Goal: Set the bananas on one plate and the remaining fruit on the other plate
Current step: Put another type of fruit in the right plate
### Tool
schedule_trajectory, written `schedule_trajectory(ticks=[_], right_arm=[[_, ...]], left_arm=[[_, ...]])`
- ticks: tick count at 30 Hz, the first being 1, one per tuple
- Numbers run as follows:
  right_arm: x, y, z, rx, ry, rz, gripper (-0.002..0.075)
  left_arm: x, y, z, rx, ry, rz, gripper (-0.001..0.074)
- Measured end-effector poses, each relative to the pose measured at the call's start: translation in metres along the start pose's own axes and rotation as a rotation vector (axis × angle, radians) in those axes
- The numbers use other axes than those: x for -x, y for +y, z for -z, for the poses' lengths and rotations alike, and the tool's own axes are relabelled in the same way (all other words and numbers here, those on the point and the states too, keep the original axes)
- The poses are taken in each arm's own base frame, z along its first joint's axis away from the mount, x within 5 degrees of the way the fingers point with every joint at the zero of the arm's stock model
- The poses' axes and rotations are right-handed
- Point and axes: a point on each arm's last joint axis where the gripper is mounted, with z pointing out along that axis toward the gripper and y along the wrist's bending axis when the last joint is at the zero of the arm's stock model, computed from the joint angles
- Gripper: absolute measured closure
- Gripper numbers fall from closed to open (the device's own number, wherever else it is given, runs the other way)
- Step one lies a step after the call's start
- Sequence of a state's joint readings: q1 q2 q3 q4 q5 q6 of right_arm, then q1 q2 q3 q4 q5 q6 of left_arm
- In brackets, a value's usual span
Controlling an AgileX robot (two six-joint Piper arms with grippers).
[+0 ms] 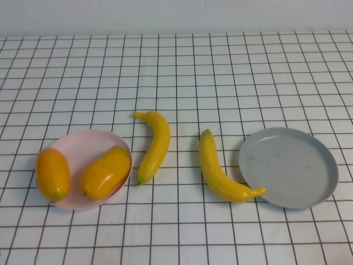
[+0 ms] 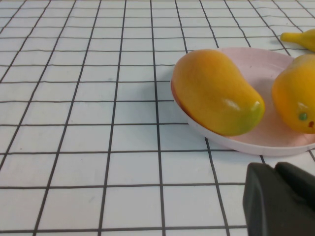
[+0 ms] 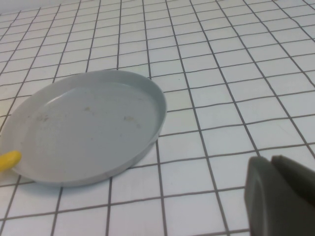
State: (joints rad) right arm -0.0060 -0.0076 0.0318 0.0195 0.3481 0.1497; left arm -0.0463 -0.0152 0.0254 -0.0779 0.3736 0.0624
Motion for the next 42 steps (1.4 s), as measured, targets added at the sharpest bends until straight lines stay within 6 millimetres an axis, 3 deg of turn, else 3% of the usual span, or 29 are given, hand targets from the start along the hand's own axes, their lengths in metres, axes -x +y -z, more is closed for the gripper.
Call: schedule_trajectory(ticks=[18, 24, 34, 37, 40, 42], right_arm=[[0.0, 0.0, 0.0, 0.001, 0.0, -0.002, 0.0742], [0.005, 0.004, 0.0, 0.044, -0.052, -0.111, 0.0742], [0.007, 0.005, 0.0, 0.055, -0.073, -0.138, 0.0742], [0.012, 0.007, 0.001, 0.095, -0.119, -0.29, 0.0742], [0.017, 0.012, 0.002, 0.192, -0.131, -0.721, 0.0742], [0.02, 0.014, 0.003, 0.24, -0.132, -0.918, 0.0743]], left_arm=[[0.0, 0.0, 0.0, 0.0, 0.0, -0.001, 0.0738], [0.0, 0.0, 0.0, 0.0, 0.0, -0.001, 0.0738], [0.0, 0.0, 0.0, 0.002, 0.0, -0.001, 0.0738], [0.0, 0.0, 0.0, 0.002, 0.0, -0.001, 0.0738], [0.0, 0.0, 0.0, 0.002, 0.002, -0.001, 0.0738], [0.0, 0.0, 0.0, 0.002, 0.002, -0.001, 0.0738]])
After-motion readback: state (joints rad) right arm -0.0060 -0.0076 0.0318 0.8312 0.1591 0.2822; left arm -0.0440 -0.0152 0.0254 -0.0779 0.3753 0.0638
